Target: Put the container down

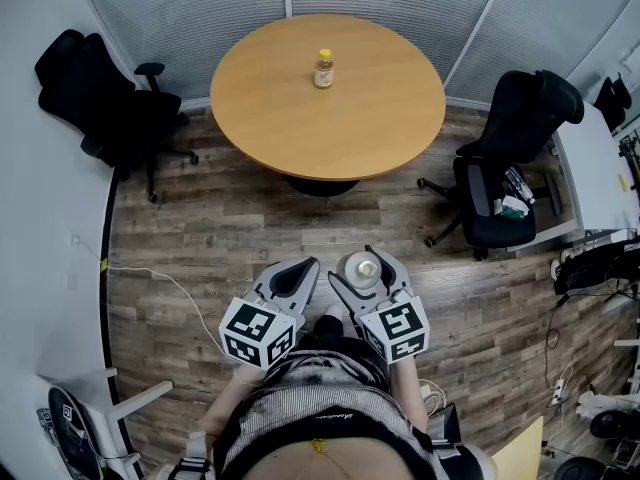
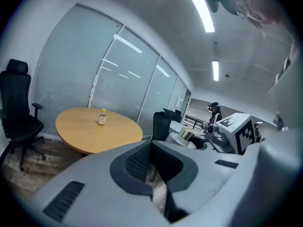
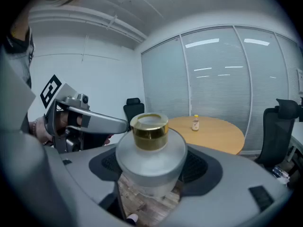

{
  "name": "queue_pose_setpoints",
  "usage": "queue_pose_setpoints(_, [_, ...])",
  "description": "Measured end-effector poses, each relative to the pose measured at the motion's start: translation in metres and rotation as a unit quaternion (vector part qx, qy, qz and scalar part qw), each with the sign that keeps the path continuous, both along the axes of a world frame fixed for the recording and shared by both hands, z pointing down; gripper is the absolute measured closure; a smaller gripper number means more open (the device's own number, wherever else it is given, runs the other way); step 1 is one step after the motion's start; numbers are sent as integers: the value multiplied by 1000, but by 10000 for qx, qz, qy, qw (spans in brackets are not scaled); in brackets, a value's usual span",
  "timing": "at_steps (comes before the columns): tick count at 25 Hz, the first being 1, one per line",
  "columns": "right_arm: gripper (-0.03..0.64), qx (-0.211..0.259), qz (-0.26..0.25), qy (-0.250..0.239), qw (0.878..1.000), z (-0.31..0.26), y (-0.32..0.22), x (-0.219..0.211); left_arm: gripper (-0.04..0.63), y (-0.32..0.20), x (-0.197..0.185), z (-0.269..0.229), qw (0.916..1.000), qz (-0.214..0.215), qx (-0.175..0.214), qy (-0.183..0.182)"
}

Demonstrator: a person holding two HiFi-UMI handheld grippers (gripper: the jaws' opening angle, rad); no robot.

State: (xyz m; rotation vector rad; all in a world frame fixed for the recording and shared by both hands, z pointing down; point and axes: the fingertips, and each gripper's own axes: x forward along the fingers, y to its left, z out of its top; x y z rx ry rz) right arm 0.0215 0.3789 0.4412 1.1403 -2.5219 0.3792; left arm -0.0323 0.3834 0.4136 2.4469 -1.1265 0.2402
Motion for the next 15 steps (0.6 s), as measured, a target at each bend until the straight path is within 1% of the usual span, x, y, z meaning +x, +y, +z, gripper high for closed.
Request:
queue_pose_setpoints(6, [268, 12, -58, -66, 10000, -3, 0, 5, 574, -1, 4, 1, 9999, -53, 29, -101])
queue_pose_setpoints(11, [268, -15, -189, -39, 9998, -2, -2, 11, 574, -4, 14, 3, 10000, -72, -26, -1])
queue_pose_setpoints(15, [268, -46, -306, -4, 9995, 0, -5, 17, 574, -6, 23, 6, 9999, -124, -57, 2])
